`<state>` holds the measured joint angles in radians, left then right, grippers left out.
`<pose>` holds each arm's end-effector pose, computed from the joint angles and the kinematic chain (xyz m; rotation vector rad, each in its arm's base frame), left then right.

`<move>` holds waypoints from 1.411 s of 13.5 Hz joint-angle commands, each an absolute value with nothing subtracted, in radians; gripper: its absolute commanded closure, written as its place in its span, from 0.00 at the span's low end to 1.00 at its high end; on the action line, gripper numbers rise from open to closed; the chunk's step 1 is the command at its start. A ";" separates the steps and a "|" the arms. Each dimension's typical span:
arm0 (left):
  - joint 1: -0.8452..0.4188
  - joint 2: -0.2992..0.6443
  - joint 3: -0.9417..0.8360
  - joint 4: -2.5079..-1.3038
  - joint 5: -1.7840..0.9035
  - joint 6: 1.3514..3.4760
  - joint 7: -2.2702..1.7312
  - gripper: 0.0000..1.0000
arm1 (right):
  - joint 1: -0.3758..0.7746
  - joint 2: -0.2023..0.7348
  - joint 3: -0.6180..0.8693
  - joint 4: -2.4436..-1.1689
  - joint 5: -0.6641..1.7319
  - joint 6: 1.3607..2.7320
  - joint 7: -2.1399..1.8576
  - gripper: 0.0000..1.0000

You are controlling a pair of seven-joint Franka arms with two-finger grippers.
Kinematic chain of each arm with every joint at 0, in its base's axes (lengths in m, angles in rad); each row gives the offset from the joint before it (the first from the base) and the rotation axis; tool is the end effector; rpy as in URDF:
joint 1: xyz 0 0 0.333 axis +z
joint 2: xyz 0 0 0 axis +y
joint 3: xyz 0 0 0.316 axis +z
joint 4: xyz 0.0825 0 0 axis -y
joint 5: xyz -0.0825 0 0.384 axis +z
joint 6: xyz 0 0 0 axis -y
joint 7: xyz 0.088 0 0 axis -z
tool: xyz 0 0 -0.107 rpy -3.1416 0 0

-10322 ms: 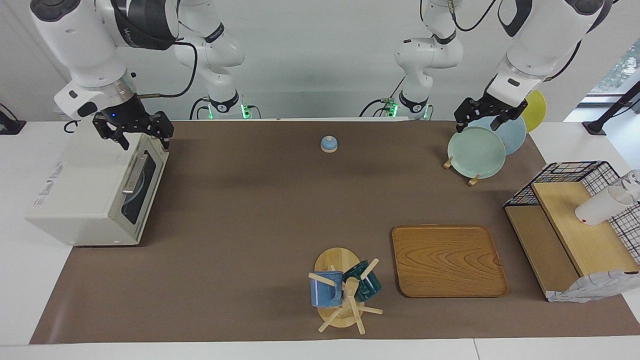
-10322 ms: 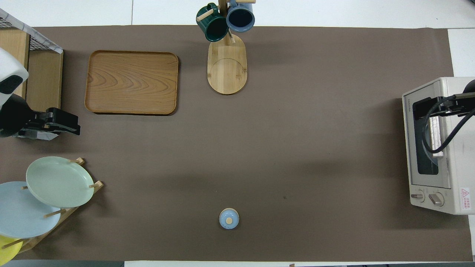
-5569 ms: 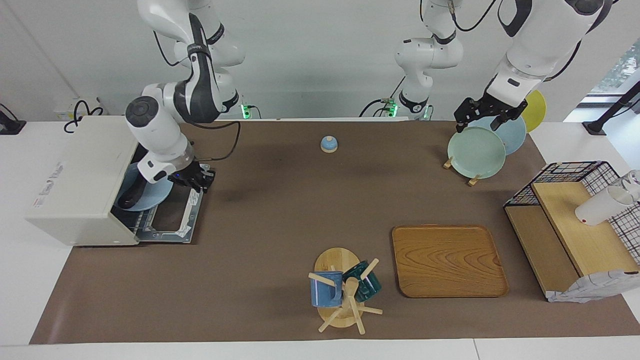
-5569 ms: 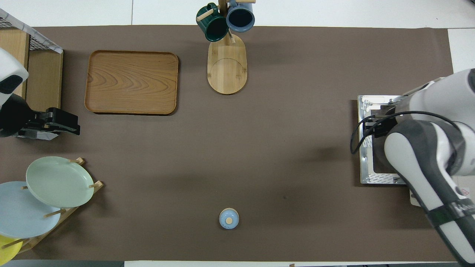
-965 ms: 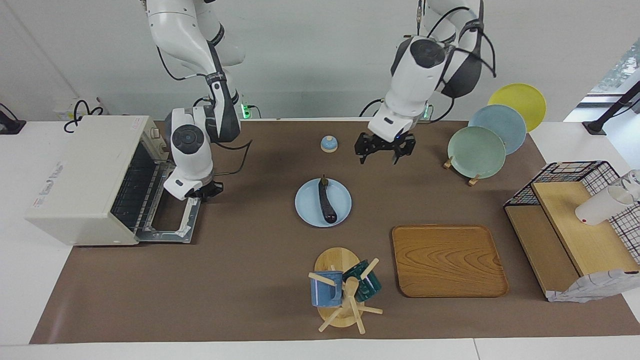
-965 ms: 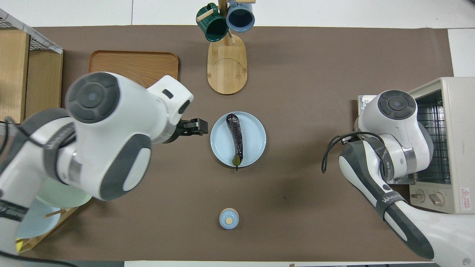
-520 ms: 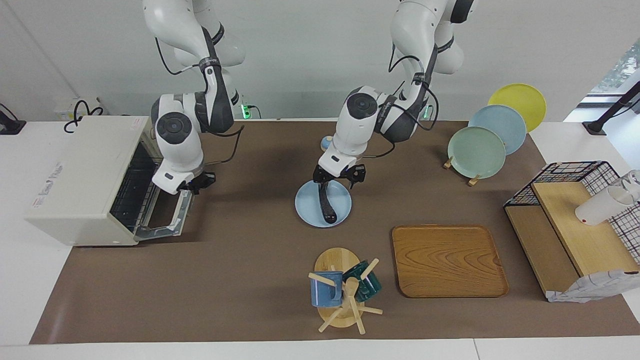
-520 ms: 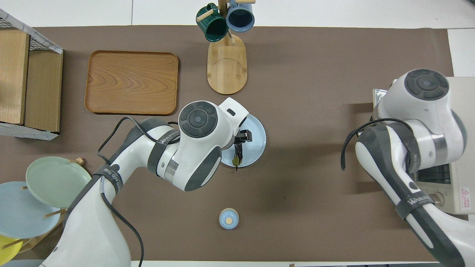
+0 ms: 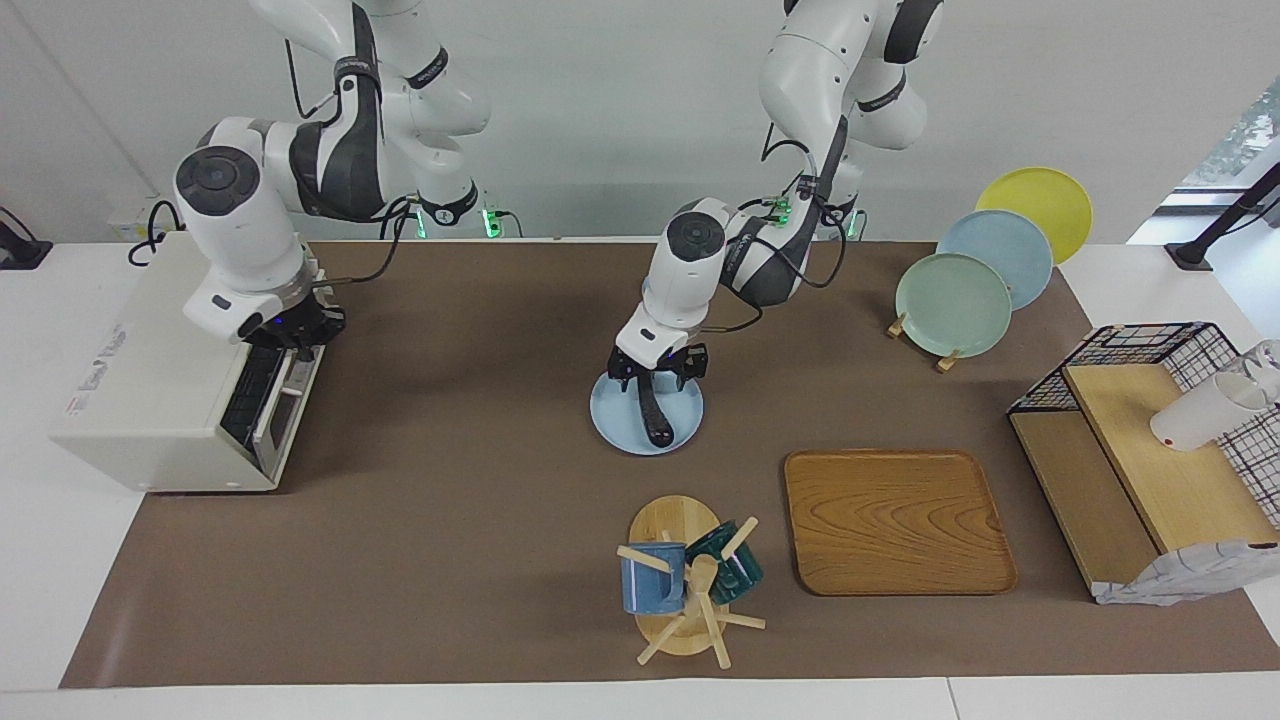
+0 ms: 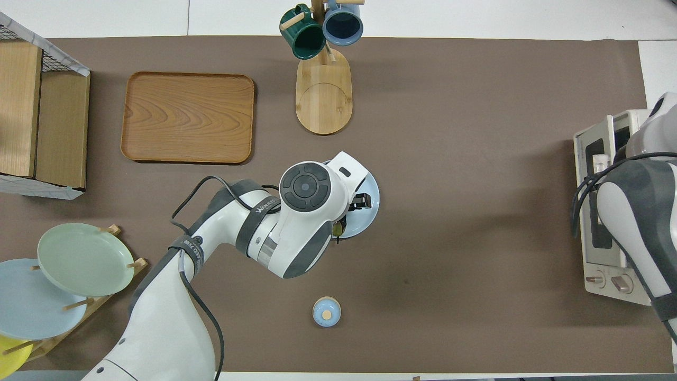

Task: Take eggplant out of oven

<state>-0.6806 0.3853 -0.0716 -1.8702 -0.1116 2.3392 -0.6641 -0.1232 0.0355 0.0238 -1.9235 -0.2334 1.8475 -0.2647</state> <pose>0.4693 -0.4375 0.3173 3.0034 -0.0112 -0.0120 0.5521 -0.0735 0.4627 2.9160 0.3545 -0.2198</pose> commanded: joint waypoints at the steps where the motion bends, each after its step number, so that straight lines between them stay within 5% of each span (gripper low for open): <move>1: -0.707 0.382 -0.051 -1.896 -0.120 2.375 -0.680 0.00 | -0.153 0.023 0.023 -1.928 -0.249 1.826 -0.316 1.00; 3: -0.707 0.382 -0.051 -1.902 -0.118 2.384 -0.681 0.05 | -0.147 -0.020 0.025 -1.896 -0.191 1.766 -0.322 0.91; 4: -0.716 0.382 -0.051 -1.907 -0.118 2.393 -0.681 0.07 | -0.137 -0.021 0.032 -1.850 -0.158 1.725 -0.319 0.78; 5: -0.719 0.382 -0.051 -1.922 -0.118 2.414 -0.683 0.08 | -0.120 -0.011 0.038 -1.785 -0.108 1.676 -0.310 0.53; 6: -0.719 0.382 -0.051 -1.928 -0.118 2.427 -0.683 0.08 | -0.095 0.000 0.041 -1.740 -0.066 1.649 -0.304 0.14; 7: -0.719 0.382 -0.051 -1.928 -0.118 2.428 -0.683 0.10 | -0.092 0.002 0.041 -1.714 -0.042 1.648 -0.282 0.00; 10: -0.721 0.382 -0.051 -1.930 -0.118 2.430 -0.683 0.26 | -0.092 0.026 0.041 -1.668 -0.009 1.646 -0.190 0.00; 11: -0.721 0.382 -0.051 -1.934 -0.118 2.430 -0.683 0.42 | -0.092 0.026 0.041 -1.664 -0.009 1.643 -0.187 0.00; 13: -0.721 0.380 -0.051 -1.934 -0.118 2.425 -0.689 0.88 | -0.101 0.043 0.043 -1.657 -0.009 1.643 -0.167 0.00; 14: -0.721 0.380 -0.051 -1.927 -0.118 2.419 -0.696 1.00 | -0.101 0.048 0.044 -1.654 -0.009 1.643 -0.167 0.00; 19: -0.640 0.321 -0.020 -1.824 -0.118 2.243 -0.681 1.00 | -0.043 0.045 0.015 -1.651 -0.021 1.635 -0.158 0.00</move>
